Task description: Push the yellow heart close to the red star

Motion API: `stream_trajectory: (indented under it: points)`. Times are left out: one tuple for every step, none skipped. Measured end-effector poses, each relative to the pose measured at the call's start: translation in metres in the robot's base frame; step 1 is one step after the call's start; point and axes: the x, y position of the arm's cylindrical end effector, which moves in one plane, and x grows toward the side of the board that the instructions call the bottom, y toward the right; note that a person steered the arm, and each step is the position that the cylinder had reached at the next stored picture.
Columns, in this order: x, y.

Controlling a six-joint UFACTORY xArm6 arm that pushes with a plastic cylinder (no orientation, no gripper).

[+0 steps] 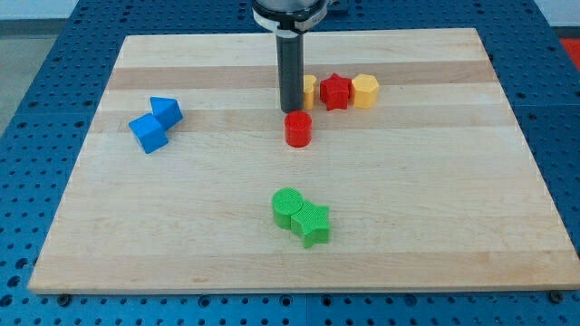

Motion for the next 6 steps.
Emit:
stream_trajectory:
  points:
    - [0.0, 0.0]
    - [0.0, 0.0]
    - [0.0, -0.001]
    - [0.0, -0.021]
    - [0.0, -0.041]
    - [-0.013, -0.042]
